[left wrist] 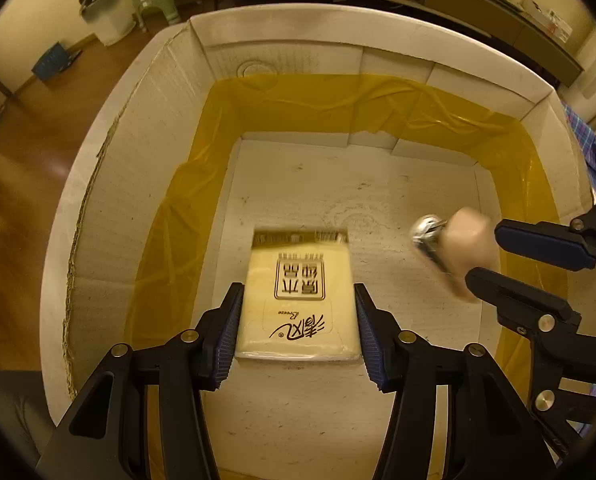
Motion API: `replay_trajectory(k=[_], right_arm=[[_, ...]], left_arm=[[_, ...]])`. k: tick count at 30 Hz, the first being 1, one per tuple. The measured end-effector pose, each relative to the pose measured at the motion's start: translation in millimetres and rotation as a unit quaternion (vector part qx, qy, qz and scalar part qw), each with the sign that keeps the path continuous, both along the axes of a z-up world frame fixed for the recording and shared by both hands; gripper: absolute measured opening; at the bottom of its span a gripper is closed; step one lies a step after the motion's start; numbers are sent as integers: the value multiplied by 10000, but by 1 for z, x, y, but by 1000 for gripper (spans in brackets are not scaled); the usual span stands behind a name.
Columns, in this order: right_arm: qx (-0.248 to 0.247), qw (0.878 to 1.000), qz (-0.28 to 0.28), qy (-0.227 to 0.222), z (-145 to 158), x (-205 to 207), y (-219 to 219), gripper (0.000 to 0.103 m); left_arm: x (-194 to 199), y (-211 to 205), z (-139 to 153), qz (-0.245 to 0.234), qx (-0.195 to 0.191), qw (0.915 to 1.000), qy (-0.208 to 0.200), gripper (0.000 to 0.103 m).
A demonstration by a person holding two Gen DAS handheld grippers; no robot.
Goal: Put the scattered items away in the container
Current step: 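Open the left gripper dropping the package while the right gripper releases the stapler into the box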
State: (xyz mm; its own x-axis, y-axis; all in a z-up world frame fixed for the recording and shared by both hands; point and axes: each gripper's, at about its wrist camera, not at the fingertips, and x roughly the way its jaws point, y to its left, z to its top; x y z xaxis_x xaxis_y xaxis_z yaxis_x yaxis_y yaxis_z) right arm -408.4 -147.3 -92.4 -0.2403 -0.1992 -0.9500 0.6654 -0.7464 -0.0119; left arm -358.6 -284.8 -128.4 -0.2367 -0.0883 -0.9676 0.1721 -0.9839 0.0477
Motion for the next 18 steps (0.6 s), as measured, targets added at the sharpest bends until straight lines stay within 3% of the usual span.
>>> replay_trajectory(k=[10,18], right_arm=[[-154,9998,-97,14,6,0,7,27],[-498,9985,-192,108,34,15,21,27]], left_arm=[[4,1,14,-17,24,10000,-26,57],[22,4,46,69,-71,9999,138,57]])
